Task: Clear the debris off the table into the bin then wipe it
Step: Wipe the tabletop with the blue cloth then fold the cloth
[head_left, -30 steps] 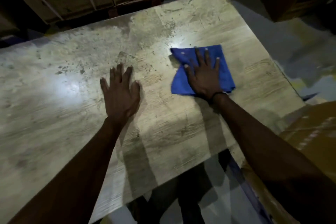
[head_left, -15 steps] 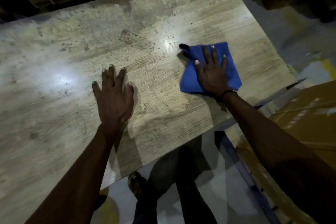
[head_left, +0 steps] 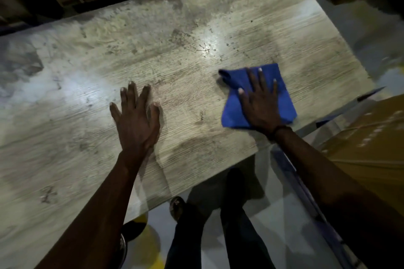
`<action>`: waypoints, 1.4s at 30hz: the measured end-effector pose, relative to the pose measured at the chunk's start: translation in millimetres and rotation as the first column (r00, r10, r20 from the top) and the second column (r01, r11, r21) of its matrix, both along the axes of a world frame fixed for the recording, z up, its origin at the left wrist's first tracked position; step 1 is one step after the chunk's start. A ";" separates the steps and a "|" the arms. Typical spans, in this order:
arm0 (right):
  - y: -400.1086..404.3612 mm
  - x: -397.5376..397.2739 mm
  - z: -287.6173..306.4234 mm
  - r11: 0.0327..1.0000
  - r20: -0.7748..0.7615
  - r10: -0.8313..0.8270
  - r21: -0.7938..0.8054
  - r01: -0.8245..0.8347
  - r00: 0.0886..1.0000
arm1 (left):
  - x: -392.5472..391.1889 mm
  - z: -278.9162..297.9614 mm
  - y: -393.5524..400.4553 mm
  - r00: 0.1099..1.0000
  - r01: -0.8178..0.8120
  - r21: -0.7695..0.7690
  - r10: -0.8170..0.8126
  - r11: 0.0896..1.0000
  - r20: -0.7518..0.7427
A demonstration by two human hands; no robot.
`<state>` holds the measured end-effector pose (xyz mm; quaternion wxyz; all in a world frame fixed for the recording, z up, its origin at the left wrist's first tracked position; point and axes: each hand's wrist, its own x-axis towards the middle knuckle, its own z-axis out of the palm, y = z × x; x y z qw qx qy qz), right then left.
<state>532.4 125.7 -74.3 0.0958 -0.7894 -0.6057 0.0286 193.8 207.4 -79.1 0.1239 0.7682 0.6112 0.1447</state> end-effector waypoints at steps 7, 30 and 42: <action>32.6 -106.0 -0.4 0.970 0.055 0.243 0.013 -0.244 0.968 | -13.7 -7.5 69.7 0.999 -0.026 -0.024 0.026 0.999 -0.027; 98.2 -52.3 3.0 0.971 0.022 0.230 -0.068 -0.228 0.973 | -31.7 -2.2 176.7 0.985 -0.168 0.002 0.167 0.986 -0.043; 200.6 -78.6 0.2 0.909 0.037 0.416 -0.041 -0.414 0.909 | -29.3 3.7 179.2 0.976 -0.218 -0.015 0.217 0.976 -0.016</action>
